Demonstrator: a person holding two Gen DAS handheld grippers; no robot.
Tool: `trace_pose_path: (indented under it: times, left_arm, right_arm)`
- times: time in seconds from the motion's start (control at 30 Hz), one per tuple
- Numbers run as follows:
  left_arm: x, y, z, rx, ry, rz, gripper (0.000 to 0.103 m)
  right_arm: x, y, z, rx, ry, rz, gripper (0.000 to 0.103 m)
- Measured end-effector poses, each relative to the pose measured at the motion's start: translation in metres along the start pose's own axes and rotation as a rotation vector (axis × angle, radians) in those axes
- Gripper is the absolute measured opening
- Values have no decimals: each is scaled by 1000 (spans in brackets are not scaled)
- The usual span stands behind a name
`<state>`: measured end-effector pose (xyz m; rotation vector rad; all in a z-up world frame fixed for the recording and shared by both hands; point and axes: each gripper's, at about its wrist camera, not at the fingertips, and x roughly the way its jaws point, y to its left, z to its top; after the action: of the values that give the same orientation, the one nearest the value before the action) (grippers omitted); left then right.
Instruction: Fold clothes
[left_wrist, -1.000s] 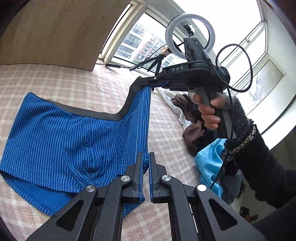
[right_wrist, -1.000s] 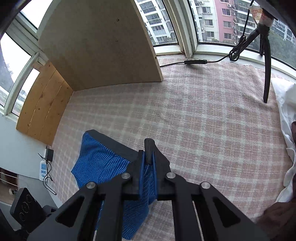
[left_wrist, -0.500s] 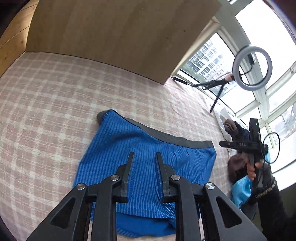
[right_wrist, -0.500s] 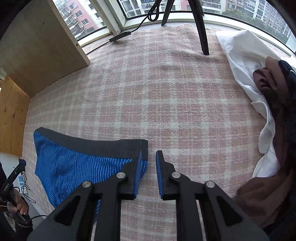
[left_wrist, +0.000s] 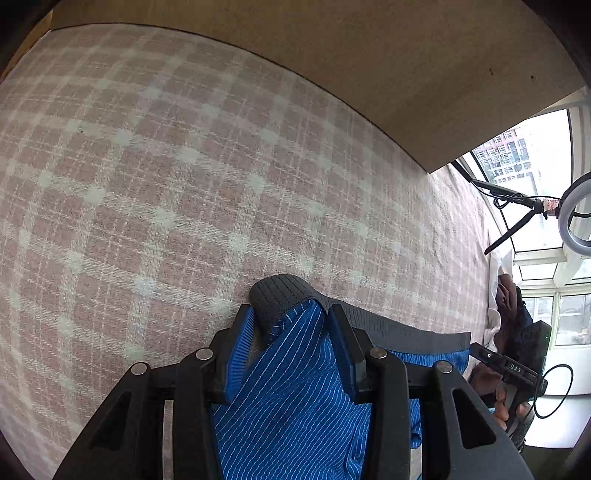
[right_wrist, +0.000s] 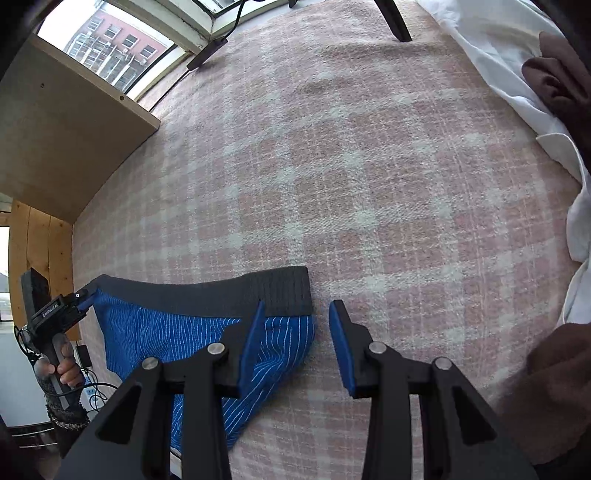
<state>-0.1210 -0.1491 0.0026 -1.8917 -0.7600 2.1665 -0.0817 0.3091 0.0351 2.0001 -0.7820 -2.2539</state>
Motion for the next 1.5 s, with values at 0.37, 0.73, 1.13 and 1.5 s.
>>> trace_pose_path:
  times: [0.37,0.73,1.13,1.5]
  left_arm:
    - [-35,2,-43,184,-100,-92,8]
    - [-47,23,-176,449,-133,-69,8]
    - [-63,18,-168,483,-198,-62,30]
    - [-54,15,-152,518,-129,-157,31]
  right_arm:
    - [-26,32,-29,-156,-101,111,7]
    - [-17,17,-131,-316,-115,33,7]
    - [-18,14,-125,-334,-136,3,7]
    - [-27,3,-113,-285,-186,5,6]
